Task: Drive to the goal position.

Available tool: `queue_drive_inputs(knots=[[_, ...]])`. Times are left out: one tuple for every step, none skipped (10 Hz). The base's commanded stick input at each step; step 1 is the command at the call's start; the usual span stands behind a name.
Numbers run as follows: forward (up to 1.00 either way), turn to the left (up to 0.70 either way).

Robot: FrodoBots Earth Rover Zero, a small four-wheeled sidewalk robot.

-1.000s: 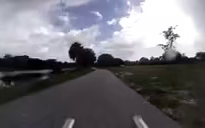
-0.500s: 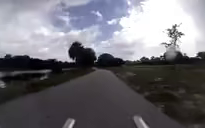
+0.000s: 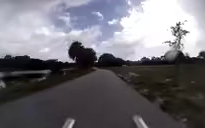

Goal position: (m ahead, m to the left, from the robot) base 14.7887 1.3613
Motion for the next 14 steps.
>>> queue_drive_inputs(knots=[[0.85, 0.00], [0.85, 0.00], [0.85, 0.00], [0.85, 0.00], [0.85, 0.00], [0.85, 0.00], [0.85, 0.00], [0.85, 0.00], [0.85, 0.00], [0.85, 0.00], [0.85, 0.00], [0.85, 0.00], [0.85, 0.00], [0.85, 0.00]])
